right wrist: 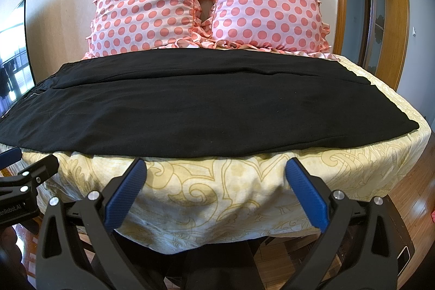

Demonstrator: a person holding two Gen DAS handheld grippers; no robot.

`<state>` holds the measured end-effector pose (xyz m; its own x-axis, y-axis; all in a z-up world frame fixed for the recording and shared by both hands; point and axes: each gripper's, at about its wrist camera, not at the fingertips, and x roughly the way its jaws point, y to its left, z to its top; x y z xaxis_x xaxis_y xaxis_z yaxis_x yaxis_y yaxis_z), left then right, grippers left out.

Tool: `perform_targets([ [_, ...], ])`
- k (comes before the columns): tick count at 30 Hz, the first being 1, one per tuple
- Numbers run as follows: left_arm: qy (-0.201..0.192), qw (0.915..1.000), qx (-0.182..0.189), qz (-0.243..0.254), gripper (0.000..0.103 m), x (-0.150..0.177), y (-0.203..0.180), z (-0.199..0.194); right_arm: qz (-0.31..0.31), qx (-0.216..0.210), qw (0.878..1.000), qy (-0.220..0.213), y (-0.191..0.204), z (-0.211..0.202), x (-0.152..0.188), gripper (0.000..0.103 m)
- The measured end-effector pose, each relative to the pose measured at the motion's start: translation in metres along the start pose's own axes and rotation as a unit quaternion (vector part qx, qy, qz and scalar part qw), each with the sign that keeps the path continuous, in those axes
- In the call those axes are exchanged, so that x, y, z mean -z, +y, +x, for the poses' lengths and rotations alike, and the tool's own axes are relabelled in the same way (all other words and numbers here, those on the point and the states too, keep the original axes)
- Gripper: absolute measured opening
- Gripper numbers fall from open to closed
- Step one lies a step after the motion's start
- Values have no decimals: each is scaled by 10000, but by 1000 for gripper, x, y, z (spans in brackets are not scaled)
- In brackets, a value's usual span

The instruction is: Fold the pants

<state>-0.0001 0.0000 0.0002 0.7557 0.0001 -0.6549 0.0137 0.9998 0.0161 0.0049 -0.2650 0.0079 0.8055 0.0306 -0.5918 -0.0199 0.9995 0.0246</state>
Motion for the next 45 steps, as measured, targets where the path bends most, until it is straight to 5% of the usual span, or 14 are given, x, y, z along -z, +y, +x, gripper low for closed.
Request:
perform_targets([
  [13, 174, 9998, 30, 66, 102, -7, -1, 0, -13, -126, 9998, -147, -18, -11, -14, 101],
  [20, 199, 9995, -181, 133, 102, -34, 2, -2, 403, 479, 9973, -380, -84, -4, -89, 101],
  [26, 38, 10000, -14, 31, 102, -86, 6, 6, 664, 1272, 9896, -34, -159, 79, -192, 101],
  [28, -147, 9998, -128, -16, 102, -105, 8, 14, 896, 1672, 9815, 250, -190, 124, -223, 100],
  [30, -326, 9991, -262, -51, 102, -121, 10, 23, 1128, 2042, 9697, 731, -219, 174, -247, 82],
  [32, -273, 9994, -207, 6, 102, -134, 10, 35, 1590, 2157, 9542, 1332, -250, 226, -259, 52],
  [35, -200, 9990, -405, 50, 102, -145, 10, 48, 2324, 2115, 9299, 1910, -283, 279, -261, 33],
  [39, -173, 9994, -298, -7, 102, -156, 15, 62, 2900, 2282, 9036, 2177, -306, 319, -259, 32],
  [45, -44, 9996, -265, 64, 102, -164, 15, 79, 2878, 2700, 8932, 2154, -312, 344, -265, 32],
])
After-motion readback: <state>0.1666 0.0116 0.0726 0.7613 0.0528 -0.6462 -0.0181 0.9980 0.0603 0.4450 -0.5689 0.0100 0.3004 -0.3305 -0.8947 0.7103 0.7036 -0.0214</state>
